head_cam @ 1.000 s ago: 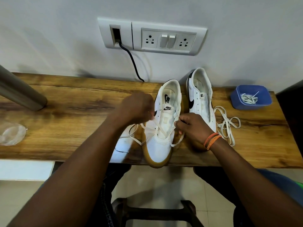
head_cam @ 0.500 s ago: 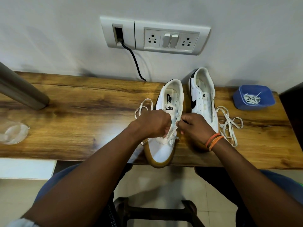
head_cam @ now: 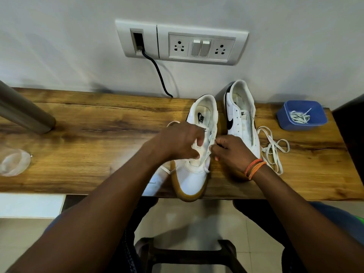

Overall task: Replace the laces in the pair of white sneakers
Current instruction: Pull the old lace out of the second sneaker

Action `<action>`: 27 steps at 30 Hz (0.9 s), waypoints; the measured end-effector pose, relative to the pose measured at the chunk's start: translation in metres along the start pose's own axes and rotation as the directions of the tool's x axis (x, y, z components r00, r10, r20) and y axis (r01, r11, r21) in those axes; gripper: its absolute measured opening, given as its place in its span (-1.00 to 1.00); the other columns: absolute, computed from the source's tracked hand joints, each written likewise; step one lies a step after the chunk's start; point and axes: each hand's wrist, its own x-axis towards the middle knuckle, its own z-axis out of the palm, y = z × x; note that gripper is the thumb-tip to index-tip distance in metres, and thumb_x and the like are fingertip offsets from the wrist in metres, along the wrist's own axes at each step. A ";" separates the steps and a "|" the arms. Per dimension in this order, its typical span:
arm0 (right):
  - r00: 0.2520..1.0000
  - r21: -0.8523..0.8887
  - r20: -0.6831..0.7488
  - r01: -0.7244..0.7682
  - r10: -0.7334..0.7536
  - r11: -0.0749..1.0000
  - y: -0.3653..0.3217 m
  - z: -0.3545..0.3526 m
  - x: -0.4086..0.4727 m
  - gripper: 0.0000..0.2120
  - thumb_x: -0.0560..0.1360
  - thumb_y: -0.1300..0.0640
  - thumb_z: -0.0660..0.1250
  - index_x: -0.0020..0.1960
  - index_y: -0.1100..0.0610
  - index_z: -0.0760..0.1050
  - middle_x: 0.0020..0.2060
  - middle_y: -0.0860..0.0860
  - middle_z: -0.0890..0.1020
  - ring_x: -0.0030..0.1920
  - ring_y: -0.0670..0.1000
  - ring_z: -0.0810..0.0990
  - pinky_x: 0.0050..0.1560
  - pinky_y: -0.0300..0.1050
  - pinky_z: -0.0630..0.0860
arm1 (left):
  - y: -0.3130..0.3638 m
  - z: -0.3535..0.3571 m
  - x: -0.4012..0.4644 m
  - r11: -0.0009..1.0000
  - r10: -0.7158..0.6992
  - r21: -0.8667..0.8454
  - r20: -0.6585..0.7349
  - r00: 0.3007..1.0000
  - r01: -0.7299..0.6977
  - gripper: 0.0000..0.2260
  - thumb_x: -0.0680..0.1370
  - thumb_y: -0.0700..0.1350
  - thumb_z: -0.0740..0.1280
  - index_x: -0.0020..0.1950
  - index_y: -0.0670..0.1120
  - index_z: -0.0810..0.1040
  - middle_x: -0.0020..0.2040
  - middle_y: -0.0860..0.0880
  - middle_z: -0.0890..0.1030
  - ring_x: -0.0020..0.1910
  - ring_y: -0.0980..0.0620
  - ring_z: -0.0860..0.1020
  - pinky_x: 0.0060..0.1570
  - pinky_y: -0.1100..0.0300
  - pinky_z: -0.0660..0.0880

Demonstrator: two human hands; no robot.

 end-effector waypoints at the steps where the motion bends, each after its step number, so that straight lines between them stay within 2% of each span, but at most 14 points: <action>1: 1.000 -0.001 -0.002 -0.001 0.001 1.000 0.000 0.001 0.000 -0.69 0.52 0.19 0.30 -0.36 0.29 0.51 -0.44 0.09 0.58 -0.37 0.03 0.55 -0.26 -0.13 0.45 | 0.005 0.007 0.001 0.999 0.048 0.023 0.011 0.999 -0.048 -0.76 0.43 -0.01 0.50 0.06 0.02 0.60 -0.22 0.18 0.46 -0.11 0.09 0.46 -0.15 0.19 0.38; 4: 1.000 -0.010 -0.009 -0.001 0.001 1.000 0.000 0.001 0.001 -0.70 0.50 0.20 0.31 -0.38 0.30 0.50 -0.44 0.12 0.57 -0.36 0.06 0.53 -0.26 -0.07 0.45 | 0.010 0.026 0.006 0.993 0.047 0.105 0.045 0.998 -0.052 -0.88 0.45 -0.06 0.44 -0.02 0.00 0.65 -0.05 0.04 0.64 0.02 0.01 0.58 -0.05 0.10 0.50; 6: 1.000 -0.006 -0.008 -0.004 0.004 1.000 -0.002 0.001 0.000 -0.69 0.50 0.21 0.31 -0.39 0.29 0.50 -0.45 0.09 0.55 -0.38 0.01 0.52 -0.25 -0.07 0.44 | 0.009 0.028 0.006 0.996 0.022 0.082 0.052 0.998 -0.026 -0.97 0.45 -0.11 0.41 -0.14 0.00 0.64 -0.09 0.01 0.65 -0.01 -0.01 0.60 -0.09 0.07 0.52; 9: 1.000 0.005 -0.004 -0.017 0.017 1.000 -0.002 0.000 -0.001 -0.69 0.50 0.22 0.31 -0.40 0.28 0.50 -0.46 0.06 0.55 -0.38 0.00 0.51 -0.25 -0.09 0.44 | 0.008 0.016 0.007 0.996 0.029 0.080 0.125 0.992 -0.040 -0.93 0.47 -0.15 0.39 -0.11 -0.07 0.67 -0.09 -0.02 0.67 -0.03 0.00 0.59 -0.09 0.08 0.53; 12: 1.000 0.020 0.004 -0.008 0.008 1.000 -0.003 -0.001 -0.002 -0.68 0.51 0.22 0.30 -0.40 0.29 0.50 -0.47 0.04 0.56 -0.38 -0.01 0.52 -0.26 -0.14 0.42 | -0.004 -0.002 0.007 0.992 -0.057 0.124 0.155 0.986 0.038 -0.90 0.49 -0.16 0.35 -0.08 -0.13 0.65 -0.09 -0.07 0.65 -0.04 -0.06 0.59 -0.04 0.02 0.56; 13: 1.000 0.023 0.004 -0.008 0.008 1.000 -0.003 -0.002 -0.002 -0.68 0.52 0.22 0.30 -0.40 0.30 0.50 -0.47 0.04 0.56 -0.39 -0.03 0.51 -0.28 -0.18 0.41 | -0.009 -0.008 0.006 0.987 -0.103 0.141 0.140 0.985 0.083 -0.91 0.49 -0.15 0.35 -0.09 -0.12 0.64 -0.10 -0.06 0.63 -0.05 -0.05 0.59 -0.06 0.02 0.57; 15: 1.000 0.022 0.006 -0.007 0.007 1.000 -0.002 -0.002 -0.002 -0.68 0.52 0.23 0.30 -0.39 0.31 0.50 -0.47 0.02 0.56 -0.40 -0.08 0.50 -0.30 -0.24 0.38 | -0.019 -0.018 0.002 0.975 -0.192 0.133 0.100 0.976 0.178 -0.94 0.50 -0.15 0.35 -0.17 -0.07 0.59 -0.18 -0.01 0.59 -0.16 0.01 0.55 -0.23 0.10 0.52; 16: 1.000 0.019 0.008 -0.008 0.007 1.000 -0.002 -0.002 -0.002 -0.68 0.52 0.23 0.30 -0.38 0.31 0.50 -0.47 0.01 0.56 -0.40 -0.10 0.50 -0.30 -0.23 0.39 | -0.021 -0.020 0.000 0.969 -0.220 0.132 0.078 0.972 0.208 -0.87 0.50 -0.17 0.34 -0.24 -0.02 0.53 -0.23 0.01 0.55 -0.22 0.04 0.51 -0.32 0.15 0.45; 18: 1.000 0.014 0.008 -0.013 0.013 1.000 -0.003 -0.001 -0.002 -0.68 0.52 0.22 0.30 -0.37 0.31 0.51 -0.47 0.01 0.56 -0.39 -0.08 0.51 -0.27 -0.17 0.41 | -0.023 -0.020 -0.001 0.963 -0.235 0.140 0.027 0.972 0.229 -0.83 0.50 -0.19 0.32 -0.28 0.00 0.50 -0.27 0.02 0.52 -0.26 0.04 0.49 -0.33 0.17 0.44; 20: 1.000 0.005 0.003 -0.022 0.022 1.000 -0.002 -0.001 -0.001 -0.70 0.52 0.19 0.30 -0.35 0.30 0.50 -0.45 0.03 0.57 -0.39 -0.05 0.52 -0.25 -0.11 0.43 | -0.018 -0.015 0.001 0.974 -0.198 0.107 -0.008 0.980 0.198 -0.94 0.49 -0.16 0.34 -0.17 -0.06 0.59 -0.21 0.02 0.57 -0.18 0.01 0.54 -0.22 0.12 0.52; 22: 1.000 -0.022 0.007 -0.021 0.021 1.000 -0.003 0.000 -0.002 -0.69 0.54 0.14 0.31 -0.34 0.27 0.49 -0.43 0.06 0.56 -0.35 0.02 0.53 -0.24 -0.06 0.45 | -0.008 -0.007 0.005 0.996 -0.080 0.047 -0.012 0.997 0.080 -0.98 0.47 -0.12 0.38 -0.13 -0.05 0.60 -0.22 0.13 0.52 -0.13 0.06 0.51 -0.14 0.14 0.48; 24: 1.000 -0.094 -0.007 0.020 -0.021 0.995 -0.005 0.001 -0.004 -0.66 0.55 0.06 0.33 -0.34 0.21 0.48 -0.42 0.08 0.54 -0.35 0.05 0.51 -0.25 -0.02 0.46 | 0.001 0.003 0.007 0.999 0.035 0.015 0.009 0.999 -0.035 -0.93 0.45 -0.09 0.44 -0.09 0.02 0.62 -0.25 0.18 0.47 -0.11 0.10 0.48 -0.07 0.17 0.45; 27: 0.982 -0.222 -0.100 0.133 -0.158 0.966 -0.014 -0.006 -0.008 -0.79 0.46 0.06 0.45 -0.27 0.12 0.51 -0.41 -0.01 0.54 -0.35 -0.01 0.52 -0.27 -0.05 0.50 | 0.001 0.023 0.009 0.995 0.079 0.047 0.084 0.993 -0.084 -0.84 0.41 -0.11 0.48 -0.03 0.02 0.70 -0.11 0.10 0.64 -0.12 0.11 0.52 -0.03 0.07 0.54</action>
